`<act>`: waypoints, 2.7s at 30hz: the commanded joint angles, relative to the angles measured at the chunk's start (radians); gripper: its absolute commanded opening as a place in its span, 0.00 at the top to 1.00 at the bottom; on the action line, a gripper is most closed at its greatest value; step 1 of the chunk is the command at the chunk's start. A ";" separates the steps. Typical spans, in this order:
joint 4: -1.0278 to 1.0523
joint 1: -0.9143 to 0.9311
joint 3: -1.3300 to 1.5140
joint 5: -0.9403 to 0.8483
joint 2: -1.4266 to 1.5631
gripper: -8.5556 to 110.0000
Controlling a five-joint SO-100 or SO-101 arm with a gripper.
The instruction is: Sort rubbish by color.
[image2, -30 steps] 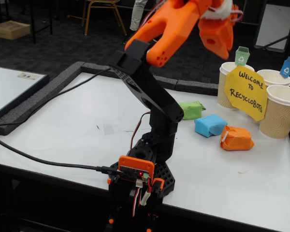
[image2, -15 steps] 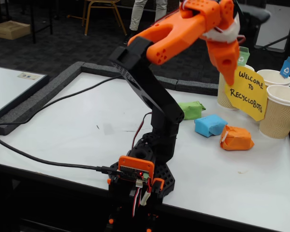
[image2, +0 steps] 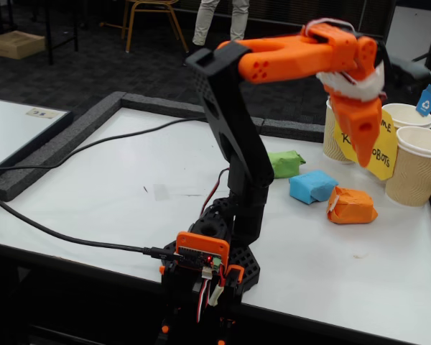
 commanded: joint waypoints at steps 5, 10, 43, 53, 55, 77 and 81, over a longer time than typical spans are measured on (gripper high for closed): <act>-0.086 0.038 0.031 -0.021 -0.040 0.81; -0.127 0.040 0.072 -0.023 -0.081 0.79; -0.218 0.107 0.003 -0.009 -0.209 0.93; 0.092 0.104 -0.291 0.110 -0.141 0.93; 0.149 0.101 -0.344 0.121 -0.118 0.93; 0.380 -0.006 -0.588 0.298 0.215 0.93; 0.411 -0.020 -0.615 0.293 0.255 0.93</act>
